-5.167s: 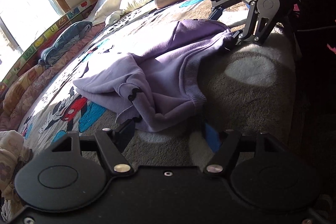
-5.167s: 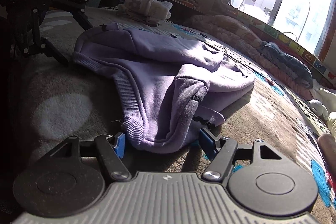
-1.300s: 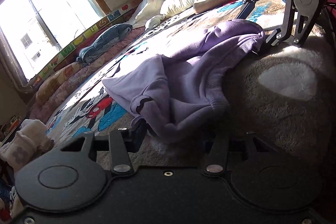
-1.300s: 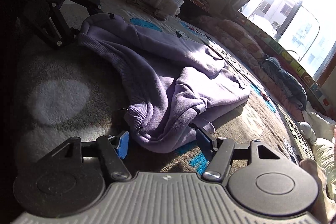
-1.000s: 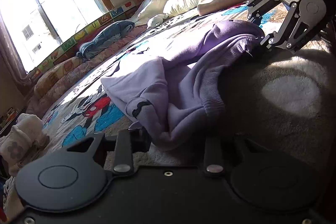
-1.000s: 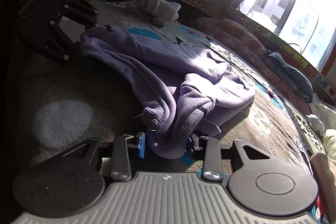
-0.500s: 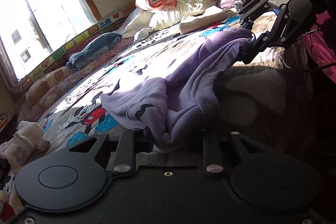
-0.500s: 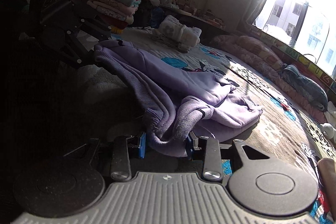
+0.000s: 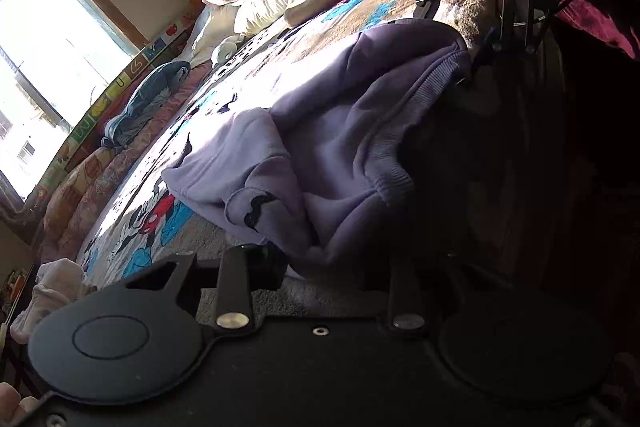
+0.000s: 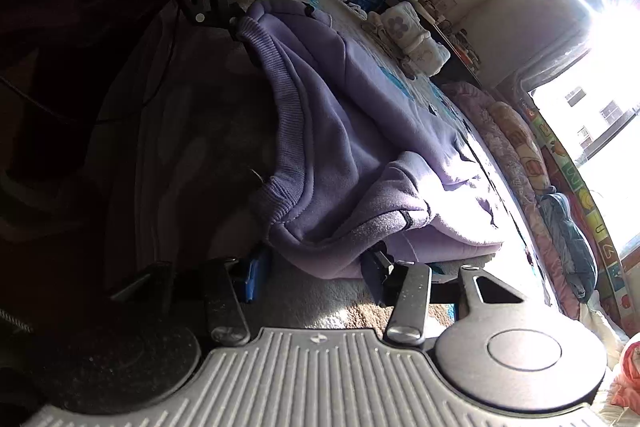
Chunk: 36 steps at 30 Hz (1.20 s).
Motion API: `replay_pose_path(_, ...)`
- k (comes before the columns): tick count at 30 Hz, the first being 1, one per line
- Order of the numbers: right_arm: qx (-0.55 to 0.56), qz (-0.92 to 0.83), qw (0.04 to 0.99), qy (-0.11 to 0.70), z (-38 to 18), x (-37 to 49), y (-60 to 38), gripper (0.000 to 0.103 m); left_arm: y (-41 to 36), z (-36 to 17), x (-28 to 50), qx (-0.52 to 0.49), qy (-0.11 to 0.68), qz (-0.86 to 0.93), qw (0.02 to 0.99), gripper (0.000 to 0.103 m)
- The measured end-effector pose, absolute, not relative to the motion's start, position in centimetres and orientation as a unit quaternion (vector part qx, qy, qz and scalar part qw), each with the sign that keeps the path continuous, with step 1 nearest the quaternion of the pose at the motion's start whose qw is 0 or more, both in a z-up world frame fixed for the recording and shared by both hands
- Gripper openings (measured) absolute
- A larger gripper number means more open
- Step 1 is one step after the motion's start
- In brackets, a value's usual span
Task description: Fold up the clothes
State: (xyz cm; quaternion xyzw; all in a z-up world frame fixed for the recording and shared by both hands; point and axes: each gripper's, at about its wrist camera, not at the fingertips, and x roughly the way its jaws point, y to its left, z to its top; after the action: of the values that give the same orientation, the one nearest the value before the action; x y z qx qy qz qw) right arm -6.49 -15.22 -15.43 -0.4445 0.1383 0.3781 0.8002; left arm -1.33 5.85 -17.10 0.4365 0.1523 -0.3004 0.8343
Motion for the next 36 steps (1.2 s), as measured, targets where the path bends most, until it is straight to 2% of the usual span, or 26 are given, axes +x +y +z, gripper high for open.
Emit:
replay_pose_path(1,-0.442,0.379,0.802,0.136,-15.3,-6.5,-15.2,0.04,5.7,-17.5,-1.5,0.451,0.147,-0.298,0.828,0.045)
replay_pose_path(3,-0.422,0.376,0.814,0.134,-14.4,-6.4,-15.5,0.032,5.7,-17.6,-1.5,0.456,0.142,-0.294,0.828,0.034)
replay_pose_path(5,-0.394,0.378,0.827,0.135,-13.2,-6.0,-16.0,0.03,5.9,-16.9,-1.3,0.444,0.14,-0.29,0.836,0.029)
replay_pose_path(8,-0.323,0.387,0.851,0.145,-11.0,-5.1,-17.2,0.03,6.5,-14.9,-0.9,0.399,0.143,-0.296,0.856,0.027)
replay_pose_path(19,-0.03,0.4,0.901,0.168,-5.3,2.3,-21.8,0.03,9.3,-7.0,5.6,0.089,0.156,-0.331,0.926,0.026)
replay_pose_path(27,0.203,0.364,0.889,0.192,-6.1,10.7,-25.1,0.024,11.1,-5.4,12.2,-0.109,0.163,-0.329,0.924,0.026)
replay_pose_path(36,0.32,0.337,0.855,0.229,-8.8,18.9,-25.4,0.019,12.6,-7.4,20.0,-0.246,0.207,-0.3,0.898,0.019)
